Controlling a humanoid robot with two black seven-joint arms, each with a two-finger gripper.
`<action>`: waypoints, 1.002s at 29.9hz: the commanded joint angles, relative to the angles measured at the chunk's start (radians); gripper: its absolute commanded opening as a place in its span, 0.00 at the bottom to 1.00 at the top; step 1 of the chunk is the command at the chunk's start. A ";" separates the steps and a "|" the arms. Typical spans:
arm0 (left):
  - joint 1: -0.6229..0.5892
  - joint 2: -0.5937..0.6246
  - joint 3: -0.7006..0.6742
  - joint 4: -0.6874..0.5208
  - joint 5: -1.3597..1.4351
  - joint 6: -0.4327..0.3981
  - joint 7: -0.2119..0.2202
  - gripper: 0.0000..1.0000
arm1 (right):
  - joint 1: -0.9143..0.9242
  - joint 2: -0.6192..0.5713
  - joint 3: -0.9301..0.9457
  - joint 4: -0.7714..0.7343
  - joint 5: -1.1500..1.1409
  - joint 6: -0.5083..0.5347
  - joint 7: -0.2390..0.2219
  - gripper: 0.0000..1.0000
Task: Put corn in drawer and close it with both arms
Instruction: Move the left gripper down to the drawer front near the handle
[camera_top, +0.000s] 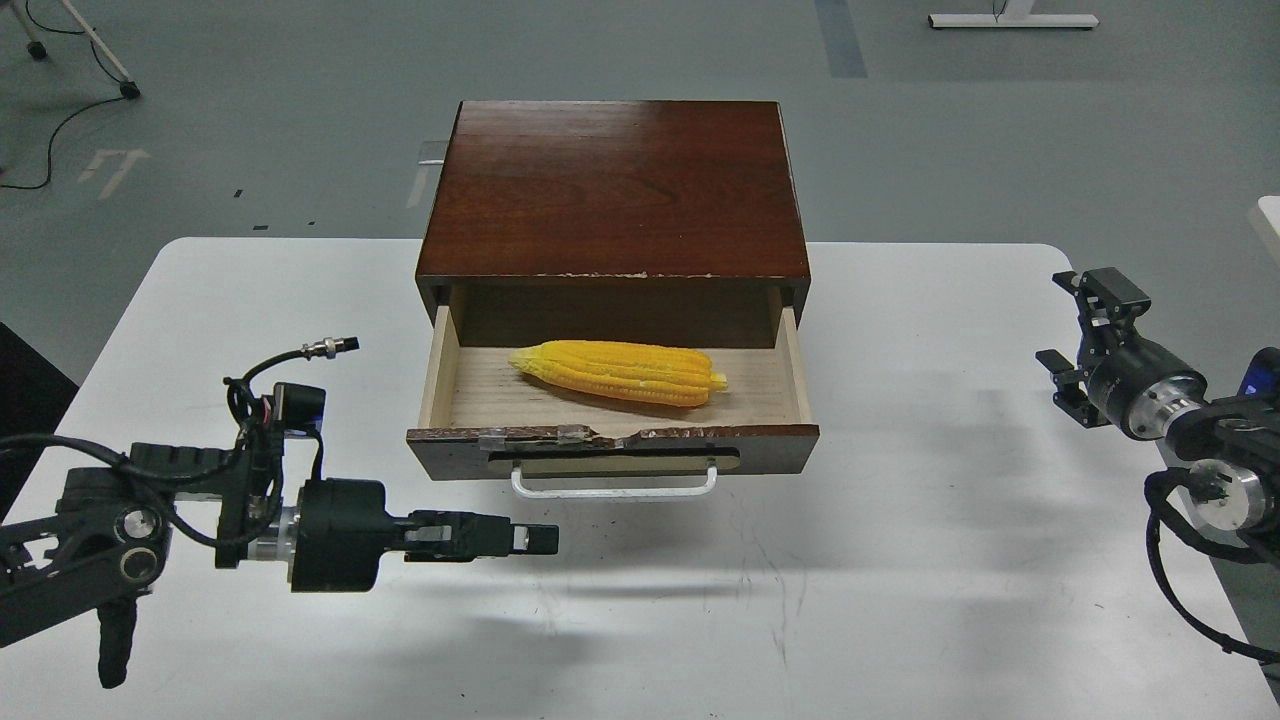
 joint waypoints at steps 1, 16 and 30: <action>0.003 -0.016 0.000 0.007 0.000 0.000 0.000 0.10 | -0.002 0.001 0.000 -0.015 -0.001 0.000 0.001 1.00; 0.003 -0.110 -0.014 0.103 -0.005 0.000 0.000 0.10 | -0.005 0.008 0.000 -0.015 -0.001 0.000 0.000 0.99; -0.003 -0.137 -0.034 0.152 -0.009 0.000 0.000 0.12 | -0.006 0.009 -0.001 -0.017 -0.001 0.000 0.000 1.00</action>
